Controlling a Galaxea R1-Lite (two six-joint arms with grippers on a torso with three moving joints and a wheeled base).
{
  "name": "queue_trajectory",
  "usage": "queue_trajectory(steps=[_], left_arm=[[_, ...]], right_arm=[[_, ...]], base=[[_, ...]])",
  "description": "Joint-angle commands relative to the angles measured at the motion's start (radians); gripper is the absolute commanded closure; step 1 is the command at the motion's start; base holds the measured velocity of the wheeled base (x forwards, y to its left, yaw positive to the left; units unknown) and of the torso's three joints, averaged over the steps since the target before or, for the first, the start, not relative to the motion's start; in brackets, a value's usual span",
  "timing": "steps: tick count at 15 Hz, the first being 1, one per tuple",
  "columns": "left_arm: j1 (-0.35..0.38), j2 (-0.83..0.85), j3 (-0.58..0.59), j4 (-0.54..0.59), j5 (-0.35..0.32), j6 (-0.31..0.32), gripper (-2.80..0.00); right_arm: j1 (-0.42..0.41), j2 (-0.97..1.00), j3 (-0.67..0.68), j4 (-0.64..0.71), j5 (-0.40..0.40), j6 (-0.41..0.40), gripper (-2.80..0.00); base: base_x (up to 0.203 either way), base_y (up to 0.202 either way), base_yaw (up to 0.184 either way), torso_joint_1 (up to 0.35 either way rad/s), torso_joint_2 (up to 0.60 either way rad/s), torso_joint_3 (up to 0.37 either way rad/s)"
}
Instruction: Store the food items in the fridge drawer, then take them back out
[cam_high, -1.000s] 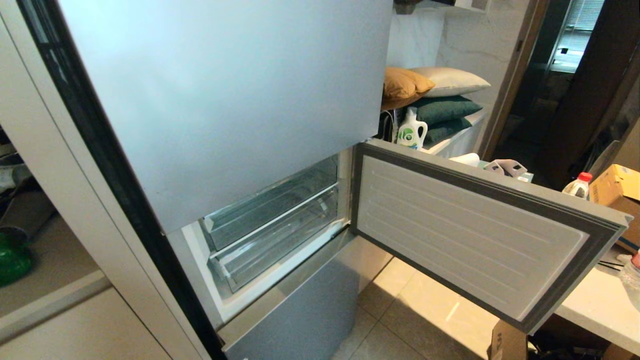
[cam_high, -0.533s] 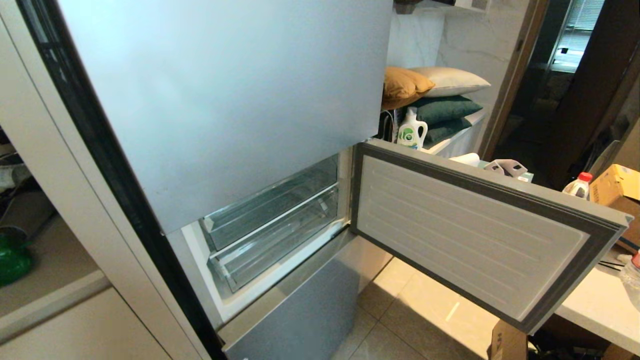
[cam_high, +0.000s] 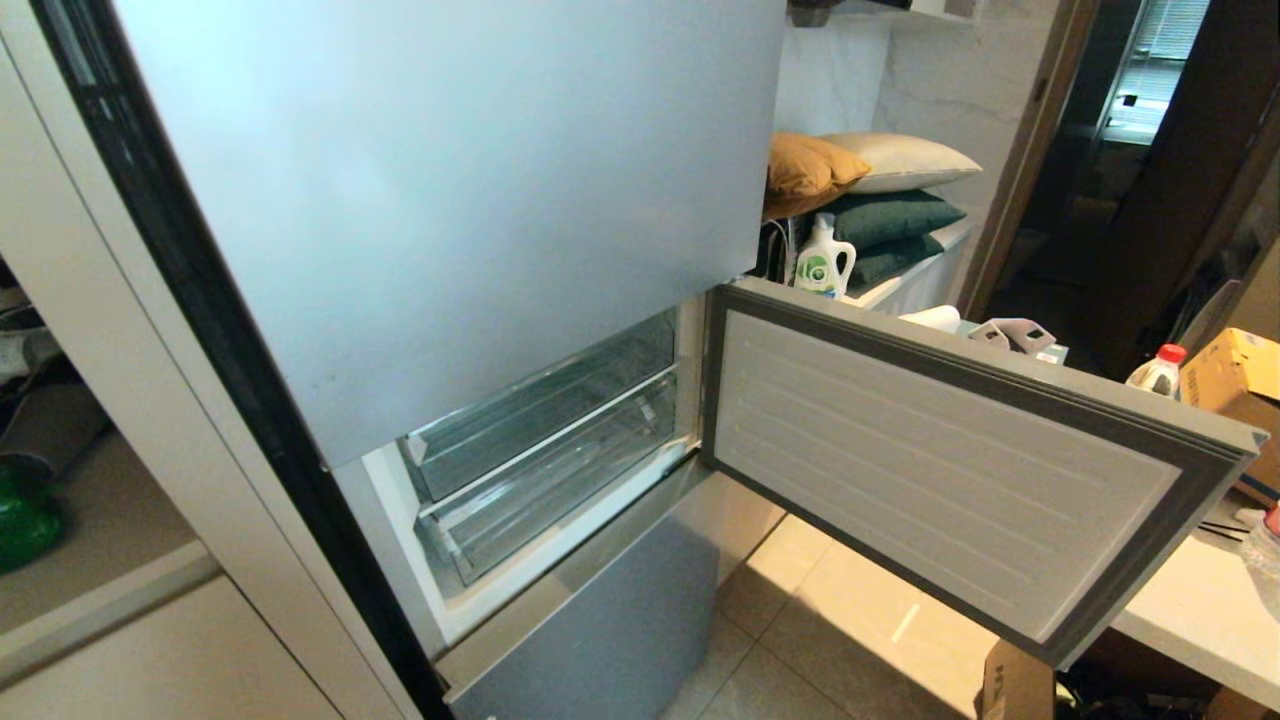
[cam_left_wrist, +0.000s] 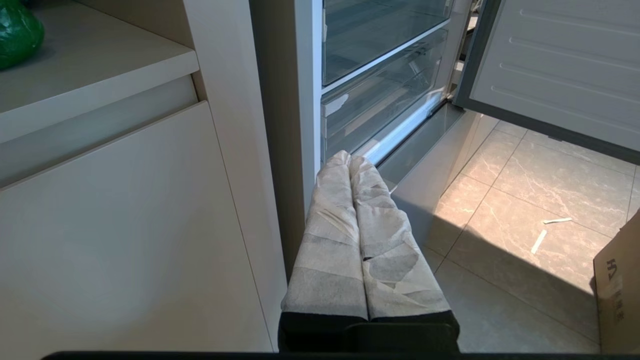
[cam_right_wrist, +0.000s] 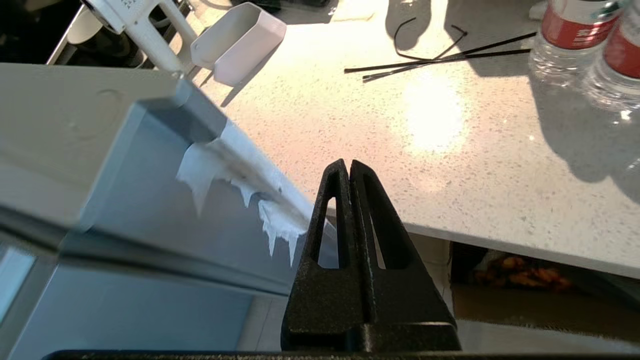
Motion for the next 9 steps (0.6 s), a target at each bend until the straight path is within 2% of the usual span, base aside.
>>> queue_trajectory(steps=[1, 9], left_arm=[[0.000, 0.000, 0.011, 0.000, 0.000, 0.000, 0.00], [0.000, 0.000, 0.011, 0.000, 0.000, 0.000, 0.00]], right_arm=[[0.000, 0.042, -0.023, -0.005, 0.028, -0.001, 0.00], [-0.035, 0.101, -0.099, -0.005, 0.191, 0.005, 0.00]], base=[[0.000, 0.000, 0.000, 0.000, 0.00, 0.000], [0.000, 0.000, 0.000, 0.000, 0.00, 0.000]])
